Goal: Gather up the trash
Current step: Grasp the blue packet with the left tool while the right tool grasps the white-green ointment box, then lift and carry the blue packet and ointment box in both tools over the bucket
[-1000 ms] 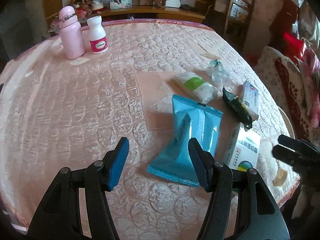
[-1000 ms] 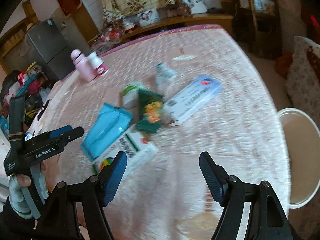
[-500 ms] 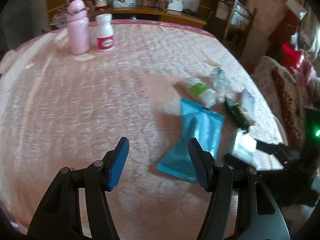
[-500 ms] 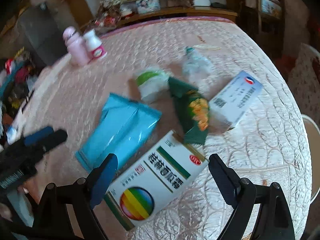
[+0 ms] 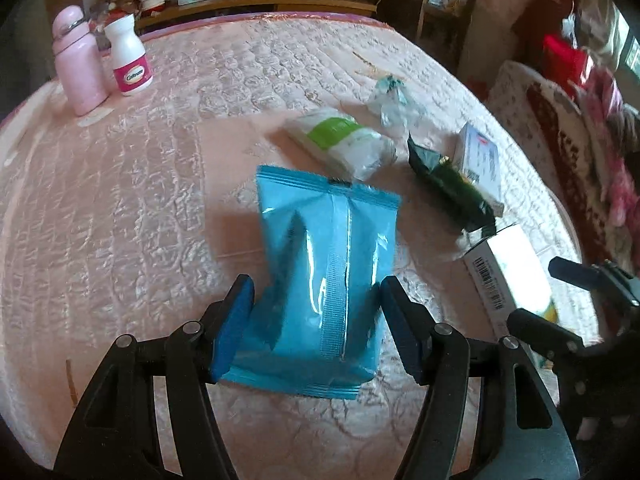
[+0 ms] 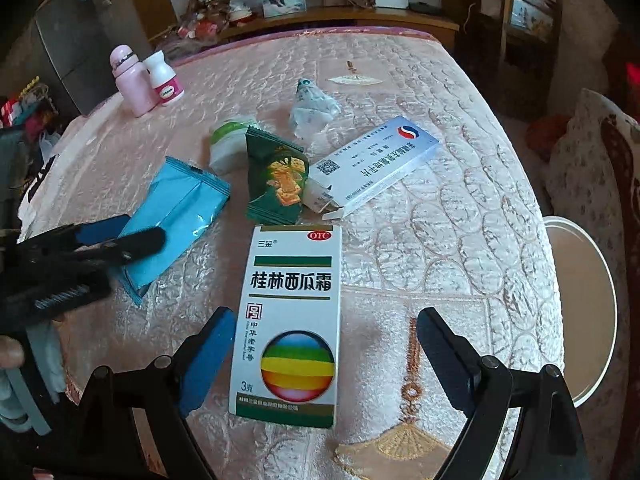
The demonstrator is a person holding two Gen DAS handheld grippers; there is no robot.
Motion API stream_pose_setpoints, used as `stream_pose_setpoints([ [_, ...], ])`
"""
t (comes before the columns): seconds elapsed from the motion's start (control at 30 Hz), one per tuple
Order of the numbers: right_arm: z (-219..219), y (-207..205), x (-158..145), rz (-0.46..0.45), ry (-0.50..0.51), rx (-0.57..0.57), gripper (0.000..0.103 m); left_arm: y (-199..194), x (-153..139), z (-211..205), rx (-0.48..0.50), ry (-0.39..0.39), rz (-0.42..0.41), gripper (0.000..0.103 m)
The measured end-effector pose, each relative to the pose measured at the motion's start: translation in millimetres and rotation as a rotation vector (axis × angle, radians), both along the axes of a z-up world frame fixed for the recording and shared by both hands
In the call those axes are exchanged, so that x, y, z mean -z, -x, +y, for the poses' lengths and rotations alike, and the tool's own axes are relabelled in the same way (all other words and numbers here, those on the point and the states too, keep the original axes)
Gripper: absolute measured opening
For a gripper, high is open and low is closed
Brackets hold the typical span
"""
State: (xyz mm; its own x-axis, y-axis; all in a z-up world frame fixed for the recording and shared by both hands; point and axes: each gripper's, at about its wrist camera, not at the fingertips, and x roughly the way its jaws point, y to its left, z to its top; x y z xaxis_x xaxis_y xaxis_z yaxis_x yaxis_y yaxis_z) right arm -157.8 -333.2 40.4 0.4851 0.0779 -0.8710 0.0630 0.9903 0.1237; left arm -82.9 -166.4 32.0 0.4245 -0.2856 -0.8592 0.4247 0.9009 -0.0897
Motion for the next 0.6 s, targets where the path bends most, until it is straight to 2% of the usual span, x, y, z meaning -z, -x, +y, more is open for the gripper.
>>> stream_pose_setpoints([
  [0.1,7,-2,1,-0.029,-0.019,-0.026,0.090,3,3,-3,0.000,-0.023,-0.026,0.064],
  [0.2,16,-3,5,-0.050,0.010,-0.053,0.086,3,1,4,-0.005,0.023,0.003,0.057],
  [0.27,15,-1,8,-0.052,-0.003,-0.067,0.054,4,-3,10,-0.019,0.042,0.013,0.050],
  [0.3,13,0,9,-0.045,-0.016,-0.070,0.054,5,-5,12,-0.023,0.050,0.013,0.046],
  [0.33,12,2,8,-0.050,-0.019,-0.071,0.054,6,-8,14,-0.030,0.057,0.010,0.035],
  [0.6,4,24,-25,-0.147,-0.041,-0.094,0.054,29,-38,10,-0.033,0.118,-0.025,0.035],
])
